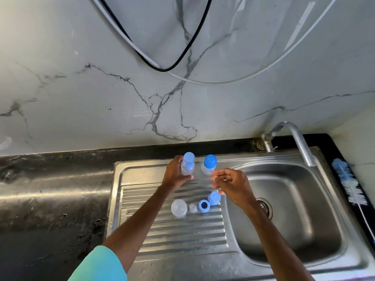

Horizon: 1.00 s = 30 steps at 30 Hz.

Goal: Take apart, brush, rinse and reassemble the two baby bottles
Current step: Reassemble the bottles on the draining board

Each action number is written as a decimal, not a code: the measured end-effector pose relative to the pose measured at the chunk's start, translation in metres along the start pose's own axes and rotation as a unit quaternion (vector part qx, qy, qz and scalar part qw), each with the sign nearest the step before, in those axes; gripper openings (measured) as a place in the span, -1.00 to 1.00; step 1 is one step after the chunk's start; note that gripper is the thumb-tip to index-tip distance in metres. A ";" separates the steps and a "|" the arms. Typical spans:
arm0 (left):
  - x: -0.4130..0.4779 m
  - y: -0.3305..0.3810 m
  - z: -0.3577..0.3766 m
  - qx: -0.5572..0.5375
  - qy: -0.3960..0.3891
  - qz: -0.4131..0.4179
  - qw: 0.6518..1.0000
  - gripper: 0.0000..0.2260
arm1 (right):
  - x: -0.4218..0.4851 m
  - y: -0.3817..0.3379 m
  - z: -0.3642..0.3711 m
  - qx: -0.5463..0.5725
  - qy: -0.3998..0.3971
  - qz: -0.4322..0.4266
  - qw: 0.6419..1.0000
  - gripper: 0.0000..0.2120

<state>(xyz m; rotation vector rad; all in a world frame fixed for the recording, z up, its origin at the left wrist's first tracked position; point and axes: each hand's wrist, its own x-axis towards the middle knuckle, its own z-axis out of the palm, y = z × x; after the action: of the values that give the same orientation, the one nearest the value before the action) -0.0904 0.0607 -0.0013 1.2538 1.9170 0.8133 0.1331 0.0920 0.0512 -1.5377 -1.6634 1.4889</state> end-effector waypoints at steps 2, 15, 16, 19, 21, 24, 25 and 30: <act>-0.004 -0.002 -0.002 0.002 0.006 0.001 1.000 -0.34 | -0.003 0.009 0.003 -0.042 0.005 -0.011 0.999 -0.90; 0.001 0.013 -0.020 0.094 -0.070 -0.073 0.990 -0.10 | -0.011 0.041 0.011 -0.192 -0.045 -0.082 0.977 -0.75; -0.002 0.012 -0.021 0.125 -0.078 -0.089 0.985 -0.10 | -0.012 0.043 0.013 -0.210 -0.049 -0.084 0.973 -0.72; -0.024 0.008 -0.023 0.182 -0.066 -0.127 0.973 -0.28 | -0.018 0.054 0.029 -0.319 -0.093 -0.132 0.934 -0.54; -0.045 0.006 -0.024 0.174 -0.052 -0.128 0.975 -0.46 | -0.018 0.061 0.046 -0.419 -0.134 -0.181 0.880 -0.43; -0.075 0.009 -0.024 0.167 -0.019 -0.076 0.983 -0.66 | -0.015 0.069 0.061 -0.521 -0.173 -0.210 0.809 -0.38; -0.082 0.012 -0.022 0.164 0.001 -0.052 0.985 -0.71 | -0.013 0.069 0.062 -0.543 -0.176 -0.215 0.792 -0.40; -0.103 0.023 -0.012 0.155 0.041 0.042 0.986 -0.82 | -0.004 0.068 0.064 -0.552 -0.142 -0.247 0.784 -0.62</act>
<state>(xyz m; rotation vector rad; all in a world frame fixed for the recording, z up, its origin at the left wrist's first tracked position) -0.0586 -0.0287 0.0456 1.5153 2.1282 0.6313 0.1093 0.0496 -0.0288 -1.0947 -3.1149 0.3850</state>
